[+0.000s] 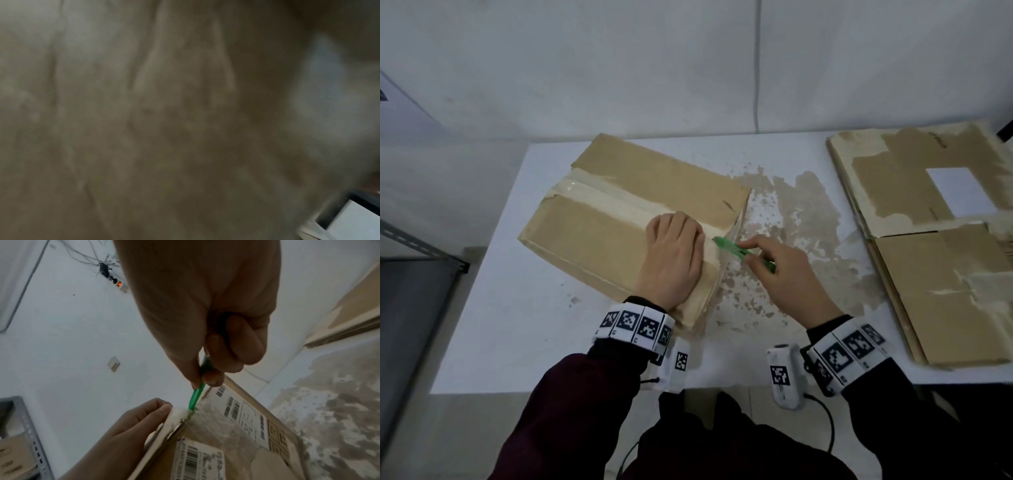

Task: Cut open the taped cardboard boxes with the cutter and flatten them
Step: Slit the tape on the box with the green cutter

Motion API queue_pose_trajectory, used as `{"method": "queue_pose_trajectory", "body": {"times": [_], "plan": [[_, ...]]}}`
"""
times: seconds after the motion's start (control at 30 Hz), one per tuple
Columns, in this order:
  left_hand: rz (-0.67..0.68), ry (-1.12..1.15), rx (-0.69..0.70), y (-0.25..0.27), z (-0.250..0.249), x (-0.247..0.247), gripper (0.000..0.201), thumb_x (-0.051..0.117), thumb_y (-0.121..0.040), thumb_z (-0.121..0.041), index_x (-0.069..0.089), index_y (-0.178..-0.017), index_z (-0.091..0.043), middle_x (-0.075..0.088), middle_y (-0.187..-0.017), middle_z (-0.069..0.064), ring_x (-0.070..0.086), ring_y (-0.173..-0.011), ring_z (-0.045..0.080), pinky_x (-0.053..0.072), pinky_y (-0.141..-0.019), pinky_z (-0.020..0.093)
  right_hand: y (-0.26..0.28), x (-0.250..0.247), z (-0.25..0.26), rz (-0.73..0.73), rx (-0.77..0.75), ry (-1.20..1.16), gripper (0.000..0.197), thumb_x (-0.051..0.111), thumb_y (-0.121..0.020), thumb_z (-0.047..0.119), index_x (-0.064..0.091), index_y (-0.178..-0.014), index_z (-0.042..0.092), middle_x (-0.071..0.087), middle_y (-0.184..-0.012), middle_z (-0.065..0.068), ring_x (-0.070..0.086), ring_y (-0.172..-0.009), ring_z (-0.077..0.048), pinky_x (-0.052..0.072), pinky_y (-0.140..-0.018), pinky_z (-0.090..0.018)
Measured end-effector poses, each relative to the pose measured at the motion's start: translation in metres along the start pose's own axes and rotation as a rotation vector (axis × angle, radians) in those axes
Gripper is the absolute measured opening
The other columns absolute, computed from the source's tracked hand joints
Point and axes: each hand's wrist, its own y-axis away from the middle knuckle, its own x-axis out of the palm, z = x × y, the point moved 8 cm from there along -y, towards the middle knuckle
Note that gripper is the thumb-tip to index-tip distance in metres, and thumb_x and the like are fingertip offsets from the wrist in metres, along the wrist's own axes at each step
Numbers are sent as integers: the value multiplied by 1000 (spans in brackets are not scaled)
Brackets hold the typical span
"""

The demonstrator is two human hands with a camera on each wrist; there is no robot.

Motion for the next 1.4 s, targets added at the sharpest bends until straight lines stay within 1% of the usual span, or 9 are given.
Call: {"method": "queue_pose_trajectory", "body": {"times": [0.43, 0.63, 0.77, 0.9, 0.97, 1.03, 1.17, 1.3, 1.4], "plan": [[-45, 45, 24, -2, -6, -4, 19, 36, -96, -16, 51, -87, -9, 47, -89, 5, 42, -87, 23, 31, -94, 40, -2, -14, -6, 215, 101, -15, 15, 50, -96, 17, 63, -103, 20, 40, -49, 5, 31, -35, -5, 26, -38, -12], [-173, 119, 6, -11, -3, -23, 16, 38, -93, -14, 51, -86, -7, 49, -88, 6, 41, -88, 22, 30, -91, 38, 4, -17, -8, 119, 88, -35, 14, 50, -96, 17, 62, -103, 22, 41, -52, 2, 34, -38, -6, 28, -39, -14], [-56, -3, -2, -6, -3, -10, 14, 45, -91, -20, 55, -85, -11, 51, -88, 2, 47, -88, 22, 25, -97, 39, 13, -21, -6, -7, 0, 17, 20, 48, -97, 19, 59, -109, 30, 56, -63, -3, 46, -49, -16, 36, -45, -26], [83, -225, -50, 0, -4, 1, 20, 45, -91, -27, 59, -83, -14, 53, -92, 2, 46, -98, 24, 22, -102, 43, 22, -24, -9, -17, -34, 132, 22, 48, -97, 27, 57, -114, 37, 52, -75, 22, 47, -56, 5, 32, -51, -17], [141, -280, -126, 0, -9, 2, 26, 40, -91, -29, 61, -84, -14, 49, -99, 3, 42, -102, 24, 21, -100, 43, 25, -25, -11, -23, -32, 158, 23, 49, -97, 28, 58, -114, 39, 51, -79, 29, 48, -67, 10, 38, -55, -17], [206, -258, -244, 0, -9, 2, 32, 36, -93, -31, 63, -89, -16, 46, -106, 3, 37, -107, 24, 19, -100, 43, 27, -25, -10, -44, -57, 169, 22, 50, -96, 29, 59, -112, 41, 60, -88, 24, 56, -77, 4, 49, -61, -25], [197, 175, -638, 11, 13, 5, 26, 51, -92, -43, 69, -96, -26, 53, -115, -4, 39, -115, 20, 18, -96, 37, 26, -19, -9, -47, -104, 246, 21, 50, -95, 29, 60, -111, 40, 66, -98, 12, 60, -82, -8, 52, -65, -30], [68, 611, -955, 21, 29, 15, 26, 68, -78, -52, 67, -65, -30, 63, -84, -18, 43, -102, 13, 23, -105, 36, 22, -20, -8, -54, -124, 279, 22, 52, -95, 28, 61, -112, 36, 65, -90, 8, 59, -75, -11, 52, -62, -34], [11, 671, -1045, 20, 31, 17, 29, 74, -73, -50, 65, -57, -28, 62, -70, -17, 38, -99, 14, 26, -107, 41, 19, -20, -5, -45, -141, 313, 23, 54, -93, 28, 62, -114, 35, 64, -89, 8, 58, -75, -12, 51, -61, -33]]}}
